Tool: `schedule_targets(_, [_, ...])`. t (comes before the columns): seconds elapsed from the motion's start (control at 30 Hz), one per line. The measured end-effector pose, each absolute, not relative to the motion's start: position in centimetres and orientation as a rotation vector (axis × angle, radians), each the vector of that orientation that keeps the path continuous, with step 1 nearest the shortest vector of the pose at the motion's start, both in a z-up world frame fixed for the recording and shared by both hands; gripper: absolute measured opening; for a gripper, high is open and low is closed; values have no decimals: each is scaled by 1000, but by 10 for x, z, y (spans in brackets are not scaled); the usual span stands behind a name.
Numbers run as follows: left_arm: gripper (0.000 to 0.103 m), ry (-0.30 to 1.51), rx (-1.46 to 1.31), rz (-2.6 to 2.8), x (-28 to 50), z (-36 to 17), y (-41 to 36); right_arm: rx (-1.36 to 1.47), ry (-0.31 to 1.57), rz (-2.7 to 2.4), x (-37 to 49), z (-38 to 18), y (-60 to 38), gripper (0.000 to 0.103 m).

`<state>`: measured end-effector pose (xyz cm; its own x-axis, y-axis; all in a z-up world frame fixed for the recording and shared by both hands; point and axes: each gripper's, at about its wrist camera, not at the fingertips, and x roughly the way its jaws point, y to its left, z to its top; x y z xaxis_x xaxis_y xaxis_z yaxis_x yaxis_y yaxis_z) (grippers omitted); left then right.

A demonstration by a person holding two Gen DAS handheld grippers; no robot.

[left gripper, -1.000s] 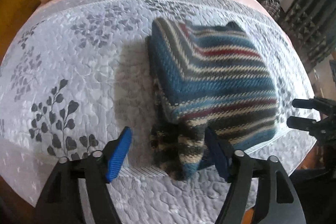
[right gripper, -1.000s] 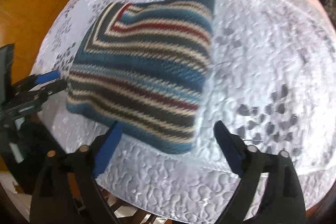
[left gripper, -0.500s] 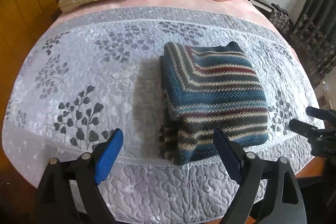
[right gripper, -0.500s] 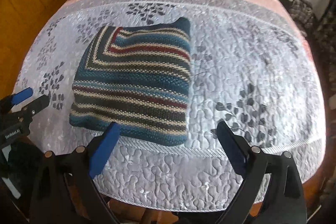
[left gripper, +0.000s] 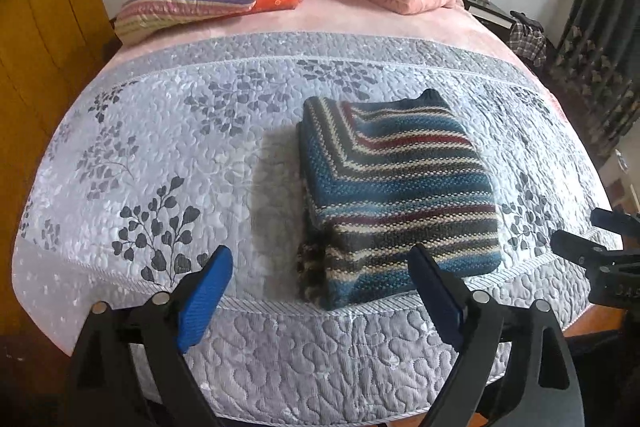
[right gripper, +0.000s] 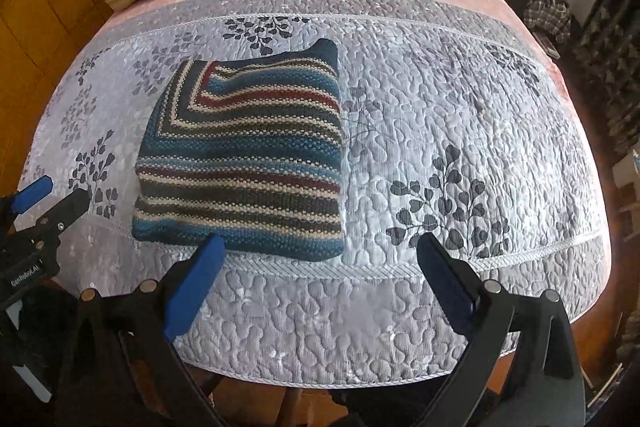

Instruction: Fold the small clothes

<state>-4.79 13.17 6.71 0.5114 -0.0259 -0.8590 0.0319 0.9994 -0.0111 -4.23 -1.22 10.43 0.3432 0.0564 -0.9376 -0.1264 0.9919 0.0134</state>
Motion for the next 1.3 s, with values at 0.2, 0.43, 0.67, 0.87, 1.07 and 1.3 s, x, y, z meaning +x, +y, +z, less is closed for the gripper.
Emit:
schedule_targets(0.2, [90, 1057, 1, -42, -51, 61, 126, -64, 1214, 119, -50, 104, -9, 96])
schedule_targets(0.43, [90, 1066, 16, -47, -50, 56, 119, -48, 1227, 110, -48, 103, -12, 97])
schedule_targets(0.67, [90, 1071, 17, -50, -46, 54, 117, -48, 1240, 95, -45, 98, -15, 97])
schedule_targets(0.87, [90, 1070, 17, -49, -45, 54, 116, -63, 1229, 76, -44, 98, -16, 97])
schedule_targets(1.07, [90, 1068, 20, -47, -43, 53, 116, -64, 1227, 71, -43, 98, -16, 97])
schedule_targets(1.3, [90, 1071, 27, -55, -43, 51, 113, -57, 1224, 52, -43, 98, -18, 97])
